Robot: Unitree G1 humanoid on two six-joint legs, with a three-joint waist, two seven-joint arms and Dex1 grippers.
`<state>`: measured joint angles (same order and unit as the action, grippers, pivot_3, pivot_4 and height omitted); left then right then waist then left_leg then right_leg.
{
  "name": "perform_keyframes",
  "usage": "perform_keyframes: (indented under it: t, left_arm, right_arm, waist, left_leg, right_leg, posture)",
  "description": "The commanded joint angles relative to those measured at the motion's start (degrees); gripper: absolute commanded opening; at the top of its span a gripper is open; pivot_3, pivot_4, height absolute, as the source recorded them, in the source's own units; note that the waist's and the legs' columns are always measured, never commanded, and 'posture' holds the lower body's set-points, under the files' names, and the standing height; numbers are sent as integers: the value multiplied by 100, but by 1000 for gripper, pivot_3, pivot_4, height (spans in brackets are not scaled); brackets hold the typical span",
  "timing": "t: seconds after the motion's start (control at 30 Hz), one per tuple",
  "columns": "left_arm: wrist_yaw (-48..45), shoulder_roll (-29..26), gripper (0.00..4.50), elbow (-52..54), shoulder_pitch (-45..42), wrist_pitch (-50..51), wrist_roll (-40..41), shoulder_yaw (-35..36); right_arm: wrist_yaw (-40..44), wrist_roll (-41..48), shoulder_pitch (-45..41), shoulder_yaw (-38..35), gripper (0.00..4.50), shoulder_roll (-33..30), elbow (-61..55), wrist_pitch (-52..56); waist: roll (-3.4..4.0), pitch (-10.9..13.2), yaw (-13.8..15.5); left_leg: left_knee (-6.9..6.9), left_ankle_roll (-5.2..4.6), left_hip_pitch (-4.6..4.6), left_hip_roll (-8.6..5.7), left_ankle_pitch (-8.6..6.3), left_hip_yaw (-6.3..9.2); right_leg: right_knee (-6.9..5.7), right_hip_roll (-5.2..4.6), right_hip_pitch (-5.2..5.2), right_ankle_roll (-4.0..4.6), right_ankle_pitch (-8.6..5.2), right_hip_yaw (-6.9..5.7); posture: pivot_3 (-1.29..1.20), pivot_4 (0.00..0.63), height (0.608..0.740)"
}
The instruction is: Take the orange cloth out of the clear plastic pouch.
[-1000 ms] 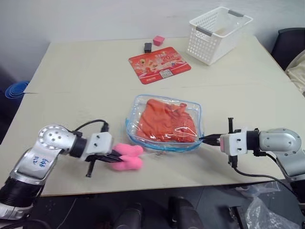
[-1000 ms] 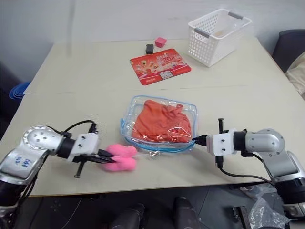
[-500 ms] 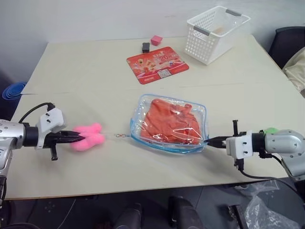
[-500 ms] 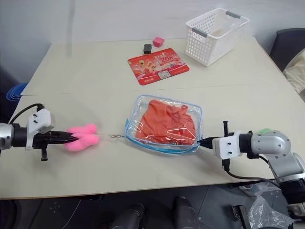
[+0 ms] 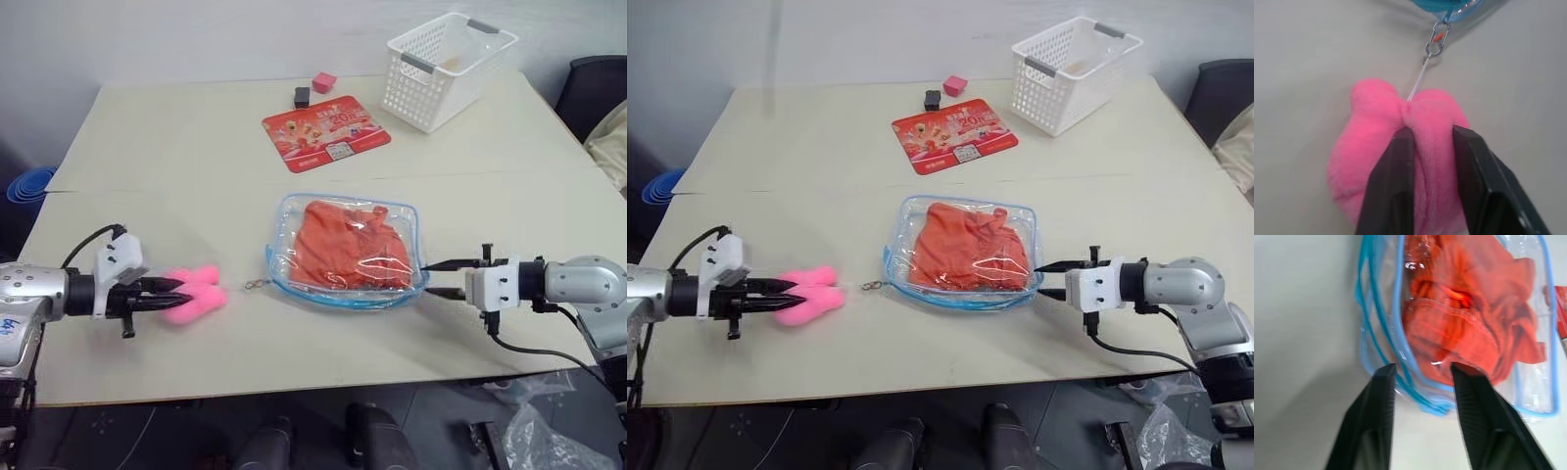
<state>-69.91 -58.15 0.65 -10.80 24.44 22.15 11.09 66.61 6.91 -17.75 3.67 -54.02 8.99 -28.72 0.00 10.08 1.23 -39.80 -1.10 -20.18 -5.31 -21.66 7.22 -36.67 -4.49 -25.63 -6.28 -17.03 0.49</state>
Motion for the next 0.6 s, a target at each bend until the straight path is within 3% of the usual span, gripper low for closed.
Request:
perform_keyframes:
  t: [0.03,0.17,0.27,0.43,0.6]
  left_arm:
    - [-179,-153,2329,163,36,132,224,207]
    - [-391,-366,3597,-170,-196,80,259,300]
    - [-559,-485,4460,-279,-770,191,377,231]
    - [-508,34,4460,360,-2208,-11,129,-741]
    - [-281,975,4460,605,-2767,-1819,-1210,-2104]
  right_arm:
    - [-19,354,390,-519,3101,-309,-474,234]
    - [-101,1004,1189,-1189,4493,-528,-1200,1247]
    - [-326,1885,1812,-1885,4500,-555,-2037,2579]
    - [-939,3654,2512,-2706,4500,-448,-3550,4791]
    - [-2224,4527,2351,-2515,4500,95,-4573,5748]
  waist:
    - [0,0,8]
    - [1,1,15]
    - [1,1,16]
    - [0,0,82]
    - [0,-1,40]
  left_leg:
    - [0,0,-1,-1,0,0]
    - [0,0,0,0,0,1]
    - [1,1,0,2,0,3]
    - [-9,0,-5,-3,0,15]
    - [-13,-2,-3,-1,-1,10]
  right_leg:
    - [2,-1,0,0,0,0]
    - [5,0,2,0,0,0]
    - [5,0,3,1,0,-1]
    - [12,-7,15,-1,2,-8]
    - [15,-4,16,-5,7,-5]
  posture:
    - [0,150,740]
    - [0,150,740]
    - [0,150,740]
    - [0,150,740]
    - [0,150,740]
